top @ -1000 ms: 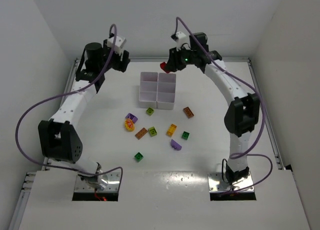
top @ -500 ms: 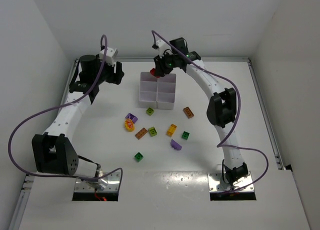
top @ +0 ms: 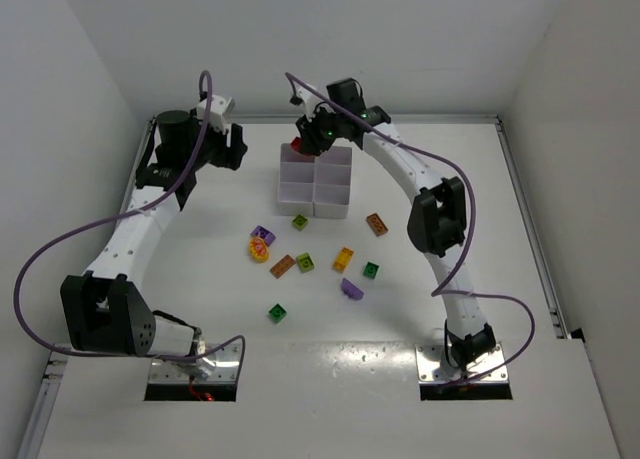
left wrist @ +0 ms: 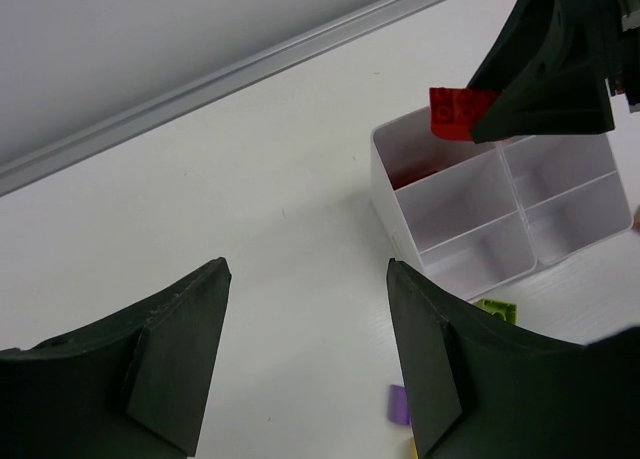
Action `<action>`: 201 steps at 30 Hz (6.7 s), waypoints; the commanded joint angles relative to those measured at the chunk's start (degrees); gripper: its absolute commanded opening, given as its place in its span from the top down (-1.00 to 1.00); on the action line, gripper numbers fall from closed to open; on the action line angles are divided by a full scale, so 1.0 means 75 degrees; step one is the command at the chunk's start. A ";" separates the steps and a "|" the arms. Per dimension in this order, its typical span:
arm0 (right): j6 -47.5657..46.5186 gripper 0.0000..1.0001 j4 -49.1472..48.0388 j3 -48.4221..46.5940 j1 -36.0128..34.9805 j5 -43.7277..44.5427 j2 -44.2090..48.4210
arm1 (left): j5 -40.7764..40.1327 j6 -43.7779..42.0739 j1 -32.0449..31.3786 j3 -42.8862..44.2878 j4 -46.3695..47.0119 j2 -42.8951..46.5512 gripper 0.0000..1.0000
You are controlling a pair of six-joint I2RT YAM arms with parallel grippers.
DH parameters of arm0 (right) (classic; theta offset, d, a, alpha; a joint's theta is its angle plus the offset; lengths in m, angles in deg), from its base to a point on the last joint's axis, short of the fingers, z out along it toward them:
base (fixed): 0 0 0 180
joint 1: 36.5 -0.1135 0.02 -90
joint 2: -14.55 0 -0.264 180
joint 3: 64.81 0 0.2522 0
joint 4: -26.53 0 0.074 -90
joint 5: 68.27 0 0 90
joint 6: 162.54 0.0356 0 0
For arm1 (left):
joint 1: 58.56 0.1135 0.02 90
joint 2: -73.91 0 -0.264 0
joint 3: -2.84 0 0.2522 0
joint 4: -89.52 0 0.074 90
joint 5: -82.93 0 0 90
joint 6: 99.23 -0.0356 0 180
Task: Sort the legos into containers by color
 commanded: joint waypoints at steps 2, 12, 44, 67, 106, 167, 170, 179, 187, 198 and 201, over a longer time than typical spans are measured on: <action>-0.0484 0.53 -0.0350 -0.0553 -0.0156 0.0329 -0.0296 | -0.0030 0.0039 0.0069 -0.0026 -0.0045 0.0245 -0.40; -0.0719 0.04 -0.0585 -0.0554 -0.0296 0.0951 -0.0438 | -0.0030 -0.0125 0.0069 -0.0026 -0.0116 0.0245 -0.40; 0.0430 -0.04 0.1245 0.7329 0.1520 0.1606 0.4941 | 0.0710 -0.0887 -0.3201 -0.1468 -0.1041 0.0304 -0.30; 0.1297 -0.53 -0.0034 0.6981 0.1263 0.2016 0.3242 | -0.0464 -0.1098 -0.3283 -0.2522 -0.1511 0.1066 -0.30; 0.1297 0.92 -0.0046 0.7333 0.1005 0.1994 0.5093 | -0.0029 -0.2364 -0.3306 -0.2839 -0.2461 0.0058 -0.52; -0.1935 0.92 0.0201 0.2129 0.0653 0.0352 0.2047 | 0.1739 -0.0160 -0.1854 -0.1175 -0.2530 0.0374 0.79; -0.2393 0.92 -0.0325 0.2702 0.0477 0.0692 0.2210 | 0.1833 -0.0078 -0.1491 -0.1011 -0.2530 0.0292 0.79; -0.2956 0.90 -0.2001 0.4132 0.0090 0.1747 0.2715 | 0.2079 0.0004 -0.0881 -0.0941 -0.2530 0.0012 0.79; -0.2887 0.90 -0.2284 0.4087 0.0020 0.1819 0.2797 | 0.2161 0.0004 -0.0881 -0.0940 -0.2530 -0.0059 0.76; -0.2805 0.90 -0.2775 0.3911 0.0020 0.2532 0.2562 | 0.2161 -0.0067 -0.0881 -0.0940 -0.2390 -0.0212 0.76; -0.2805 0.86 -0.3092 0.4074 0.0020 0.2930 0.2493 | 0.2161 -0.0067 -0.0881 -0.0940 -0.2390 -0.0212 0.76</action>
